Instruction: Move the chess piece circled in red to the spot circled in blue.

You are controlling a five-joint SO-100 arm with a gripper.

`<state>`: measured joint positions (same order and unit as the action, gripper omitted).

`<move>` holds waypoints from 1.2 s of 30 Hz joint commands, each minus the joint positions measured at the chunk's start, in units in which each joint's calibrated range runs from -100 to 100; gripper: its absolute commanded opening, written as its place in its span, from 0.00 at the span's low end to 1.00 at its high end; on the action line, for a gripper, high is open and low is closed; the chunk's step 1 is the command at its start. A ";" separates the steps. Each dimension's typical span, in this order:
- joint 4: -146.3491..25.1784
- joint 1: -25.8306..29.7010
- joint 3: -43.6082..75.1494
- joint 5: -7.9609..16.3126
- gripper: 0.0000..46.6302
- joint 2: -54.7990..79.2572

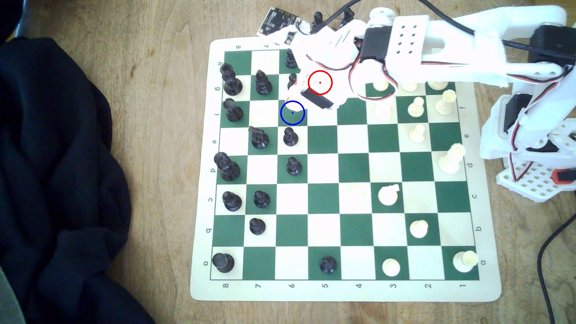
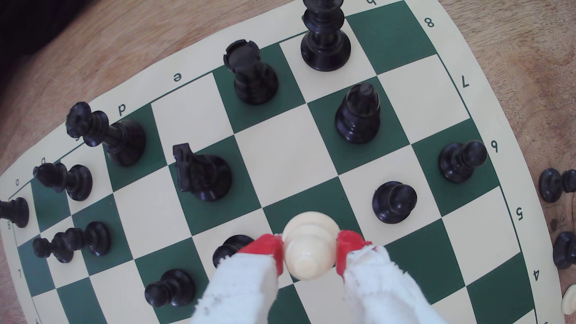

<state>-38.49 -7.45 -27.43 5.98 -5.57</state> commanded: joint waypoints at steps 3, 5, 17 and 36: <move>1.22 -0.49 9.12 0.20 0.08 3.03; 1.63 -0.57 9.39 0.20 0.08 4.04; 3.92 -1.12 9.48 0.10 0.08 9.48; 4.74 -0.41 8.93 0.63 0.07 10.67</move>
<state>-34.18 -8.48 -22.91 6.18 7.33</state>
